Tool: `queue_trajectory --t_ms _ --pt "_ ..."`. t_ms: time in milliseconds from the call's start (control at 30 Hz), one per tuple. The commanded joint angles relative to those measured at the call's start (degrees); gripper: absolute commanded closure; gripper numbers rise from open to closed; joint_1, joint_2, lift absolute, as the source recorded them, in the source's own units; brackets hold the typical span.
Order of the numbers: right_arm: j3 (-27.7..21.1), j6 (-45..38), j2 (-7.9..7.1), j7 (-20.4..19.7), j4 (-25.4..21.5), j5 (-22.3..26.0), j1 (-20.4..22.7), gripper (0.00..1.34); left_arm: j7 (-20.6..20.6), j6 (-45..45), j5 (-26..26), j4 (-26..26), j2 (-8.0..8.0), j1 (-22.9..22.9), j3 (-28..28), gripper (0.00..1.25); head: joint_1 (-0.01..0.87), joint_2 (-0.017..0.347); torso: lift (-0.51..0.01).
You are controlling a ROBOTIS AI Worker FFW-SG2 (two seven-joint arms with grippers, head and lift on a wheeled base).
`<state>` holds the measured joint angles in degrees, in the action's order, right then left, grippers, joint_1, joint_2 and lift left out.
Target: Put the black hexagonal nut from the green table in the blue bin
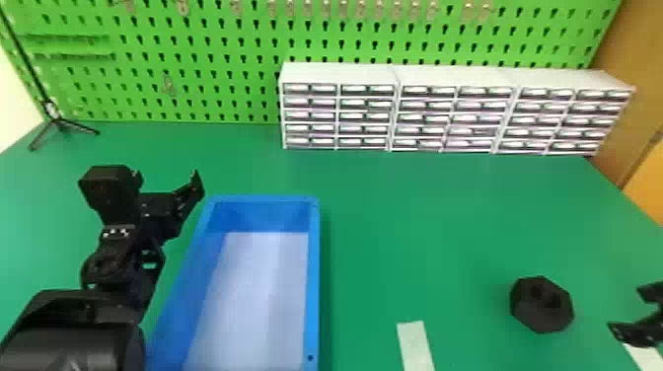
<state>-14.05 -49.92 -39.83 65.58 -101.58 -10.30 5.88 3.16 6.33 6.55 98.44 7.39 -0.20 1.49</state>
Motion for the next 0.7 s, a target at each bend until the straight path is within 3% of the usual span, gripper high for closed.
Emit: queue_trajectory --t_ms 0,667 --pt "0.5 0.0 0.02 0.2 0.3 -0.2 -0.2 0.09 0.0 0.0 0.0 0.0 0.08 -0.1 0.1 0.28 0.683 0.028 -0.096" --pt "2.1 1.5 0.37 0.1 1.0 -0.1 -1.5 0.09 0.0 0.0 0.3 0.0 0.25 -0.2 0.1 0.28 0.683 0.028 -0.096"
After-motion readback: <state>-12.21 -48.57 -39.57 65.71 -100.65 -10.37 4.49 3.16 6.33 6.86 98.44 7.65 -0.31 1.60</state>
